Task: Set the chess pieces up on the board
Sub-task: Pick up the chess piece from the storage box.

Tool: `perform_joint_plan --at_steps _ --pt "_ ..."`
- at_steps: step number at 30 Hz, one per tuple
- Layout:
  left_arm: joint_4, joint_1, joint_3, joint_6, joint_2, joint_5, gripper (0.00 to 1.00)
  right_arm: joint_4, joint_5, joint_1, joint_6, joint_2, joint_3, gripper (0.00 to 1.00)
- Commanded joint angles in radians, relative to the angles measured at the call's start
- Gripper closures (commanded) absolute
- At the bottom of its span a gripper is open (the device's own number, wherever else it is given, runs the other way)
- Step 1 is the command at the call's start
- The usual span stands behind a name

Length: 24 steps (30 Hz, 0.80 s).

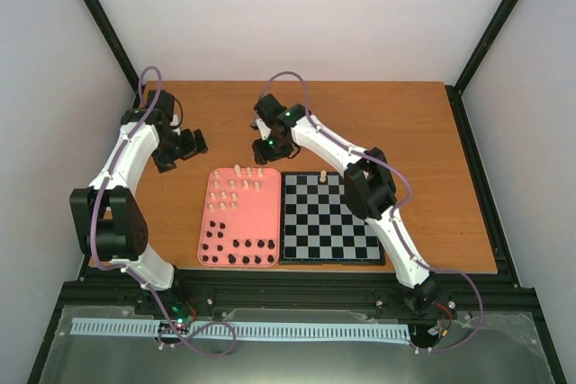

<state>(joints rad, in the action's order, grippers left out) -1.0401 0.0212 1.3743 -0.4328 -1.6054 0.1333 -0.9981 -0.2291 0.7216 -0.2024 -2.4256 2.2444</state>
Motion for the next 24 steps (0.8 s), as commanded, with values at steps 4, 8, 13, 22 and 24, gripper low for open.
perform_joint_plan --at_steps 4,8,13,22,24 --pt "0.005 -0.003 0.008 -0.008 0.03 -0.006 0.0 -0.017 -0.028 0.039 0.009 -0.039 0.03 0.5" --pt "0.004 -0.003 0.007 -0.006 0.031 -0.008 0.0 -0.03 -0.016 0.046 0.008 -0.048 0.032 0.52" --pt "0.003 -0.002 0.008 -0.006 0.033 -0.008 0.0 -0.039 -0.007 0.047 0.002 -0.059 0.034 0.59" --pt "0.006 -0.003 0.003 -0.006 0.035 -0.005 0.0 -0.049 0.004 0.047 -0.002 -0.074 0.036 0.65" --pt "0.006 -0.003 0.003 -0.006 0.035 -0.005 0.0 -0.049 0.0 0.047 0.0 -0.076 0.037 0.68"
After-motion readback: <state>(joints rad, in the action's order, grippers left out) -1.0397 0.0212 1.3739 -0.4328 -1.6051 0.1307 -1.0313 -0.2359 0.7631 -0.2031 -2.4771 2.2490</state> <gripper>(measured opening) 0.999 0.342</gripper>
